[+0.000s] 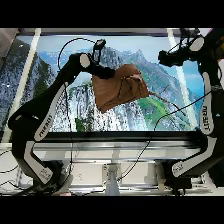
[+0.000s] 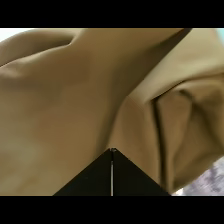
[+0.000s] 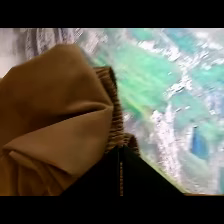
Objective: Fold the clothes and pants, and hang the long-sleeved shirts on hangers.
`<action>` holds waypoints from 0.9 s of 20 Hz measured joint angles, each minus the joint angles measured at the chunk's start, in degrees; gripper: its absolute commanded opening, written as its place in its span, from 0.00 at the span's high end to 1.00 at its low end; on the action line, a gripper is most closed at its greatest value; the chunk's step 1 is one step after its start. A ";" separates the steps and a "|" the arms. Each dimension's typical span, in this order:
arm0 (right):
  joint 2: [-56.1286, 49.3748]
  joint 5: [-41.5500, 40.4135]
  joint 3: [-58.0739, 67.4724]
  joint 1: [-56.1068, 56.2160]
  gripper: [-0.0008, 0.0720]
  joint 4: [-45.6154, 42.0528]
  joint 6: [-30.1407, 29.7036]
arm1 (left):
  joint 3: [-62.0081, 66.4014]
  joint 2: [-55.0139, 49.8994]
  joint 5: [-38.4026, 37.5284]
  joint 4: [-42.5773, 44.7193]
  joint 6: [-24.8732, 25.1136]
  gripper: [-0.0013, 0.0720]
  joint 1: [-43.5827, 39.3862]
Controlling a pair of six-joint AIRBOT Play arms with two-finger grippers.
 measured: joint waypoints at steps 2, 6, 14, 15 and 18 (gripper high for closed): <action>-3.39 0.87 0.00 -0.74 0.04 7.78 -2.67 | 0.00 0.09 -2.25 2.45 0.00 0.96 0.24; -6.97 0.48 0.00 -2.64 0.05 12.13 -4.63 | 0.00 0.11 -4.26 4.83 0.00 0.96 0.50; -15.19 5.31 0.00 -9.14 0.05 19.30 -4.04 | 0.00 0.04 -3.78 6.51 0.02 0.96 0.52; -16.52 6.40 0.00 -9.31 0.05 20.85 -4.02 | 0.00 0.04 -3.69 6.62 0.02 0.96 0.52; -20.04 8.94 0.00 -8.92 0.05 27.17 -3.91 | 0.00 0.04 -3.58 6.64 0.02 0.96 0.52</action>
